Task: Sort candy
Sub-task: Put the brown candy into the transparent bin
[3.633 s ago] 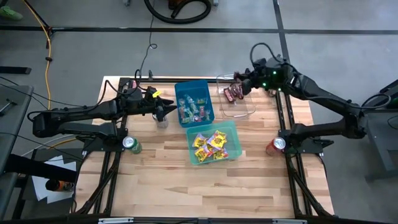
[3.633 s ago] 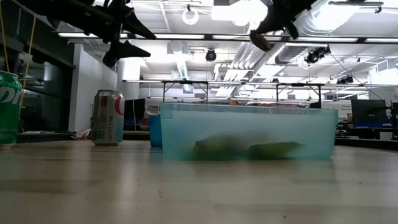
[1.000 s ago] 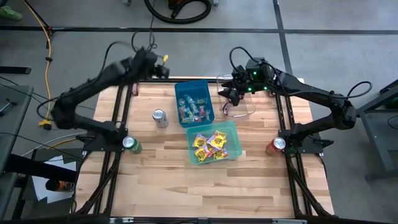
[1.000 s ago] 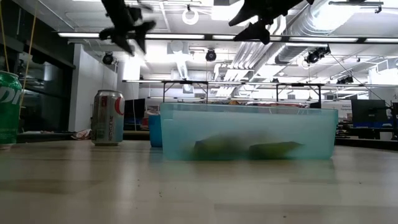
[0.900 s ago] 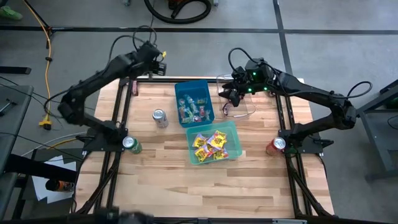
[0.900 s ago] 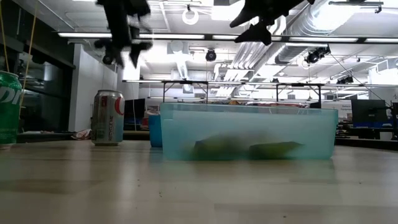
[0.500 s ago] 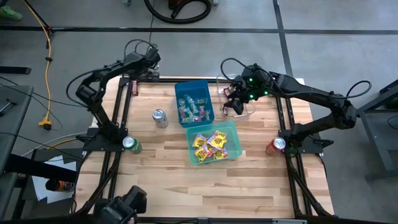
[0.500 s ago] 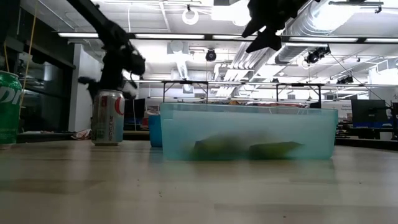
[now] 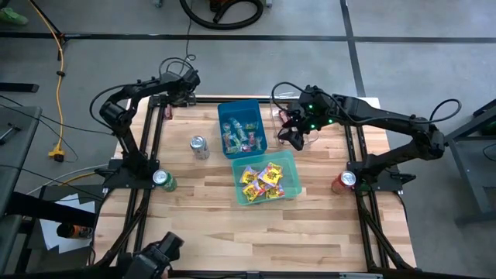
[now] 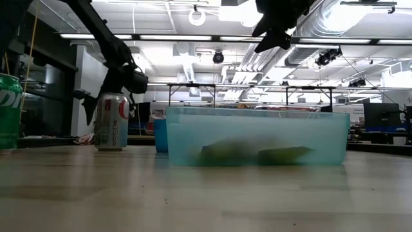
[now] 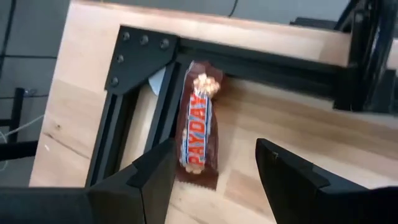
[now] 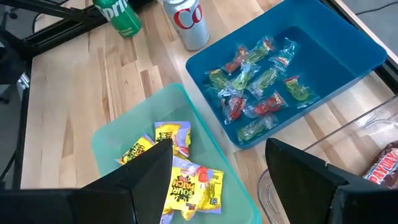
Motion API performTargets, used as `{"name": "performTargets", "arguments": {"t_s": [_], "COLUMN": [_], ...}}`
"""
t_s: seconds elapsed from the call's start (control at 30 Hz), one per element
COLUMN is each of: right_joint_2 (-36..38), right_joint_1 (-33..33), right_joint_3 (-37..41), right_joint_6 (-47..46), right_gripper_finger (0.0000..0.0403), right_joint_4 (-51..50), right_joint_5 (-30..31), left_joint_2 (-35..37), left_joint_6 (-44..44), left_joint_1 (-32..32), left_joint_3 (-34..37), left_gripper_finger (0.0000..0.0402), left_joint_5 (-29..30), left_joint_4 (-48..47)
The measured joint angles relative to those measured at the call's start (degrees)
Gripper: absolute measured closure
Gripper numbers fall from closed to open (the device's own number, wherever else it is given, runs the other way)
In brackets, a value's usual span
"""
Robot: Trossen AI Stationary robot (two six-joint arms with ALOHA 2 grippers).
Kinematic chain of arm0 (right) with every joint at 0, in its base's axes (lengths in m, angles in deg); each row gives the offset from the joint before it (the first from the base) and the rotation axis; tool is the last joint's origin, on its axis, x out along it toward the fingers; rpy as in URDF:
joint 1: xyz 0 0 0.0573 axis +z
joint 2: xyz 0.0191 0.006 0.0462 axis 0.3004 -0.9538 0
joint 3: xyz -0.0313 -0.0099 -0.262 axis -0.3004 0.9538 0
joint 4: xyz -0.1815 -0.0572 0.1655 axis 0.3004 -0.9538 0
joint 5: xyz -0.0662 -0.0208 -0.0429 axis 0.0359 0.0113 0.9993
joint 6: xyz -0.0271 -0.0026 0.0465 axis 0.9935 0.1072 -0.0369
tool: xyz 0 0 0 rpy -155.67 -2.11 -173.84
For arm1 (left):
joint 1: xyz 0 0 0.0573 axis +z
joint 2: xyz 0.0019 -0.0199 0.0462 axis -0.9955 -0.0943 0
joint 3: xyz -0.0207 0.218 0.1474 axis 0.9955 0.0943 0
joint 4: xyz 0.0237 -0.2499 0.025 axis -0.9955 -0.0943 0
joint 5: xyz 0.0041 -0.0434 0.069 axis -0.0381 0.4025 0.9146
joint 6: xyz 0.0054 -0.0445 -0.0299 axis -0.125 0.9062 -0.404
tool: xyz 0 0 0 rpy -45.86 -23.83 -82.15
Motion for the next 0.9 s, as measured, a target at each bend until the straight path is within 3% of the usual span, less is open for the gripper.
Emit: {"name": "performTargets", "arguments": {"t_s": [0.27, 0.57, 0.73, 0.9], "right_joint_2": [0.00, -0.02, -0.02, -0.02], "right_joint_1": [0.00, 0.00, 0.00, 0.25], "right_joint_3": [0.00, 0.00, 0.00, 0.00], "right_joint_6": [-0.33, -3.42, -5.55, -8.02], "right_gripper_finger": [0.0151, 0.0151, 0.0151, 0.0151], "right_joint_4": [0.00, 0.02, 0.02, 0.02], "right_joint_5": [0.15, 0.17, 0.31, 0.32], "left_joint_2": [-4.63, -6.83, -6.83, -6.83], "left_joint_6": [2.22, 11.31, 16.05, 28.11], "left_joint_1": [-0.06, -0.73, -1.93, -4.45], "left_joint_3": [0.08, -0.91, 1.54, 4.93], "left_gripper_finger": [0.0197, 0.0203, 0.0254, 0.0318], "left_joint_5": [2.86, 5.68, 4.27, 3.29], "left_joint_4": [-0.47, -2.04, -1.87, -1.16]}}
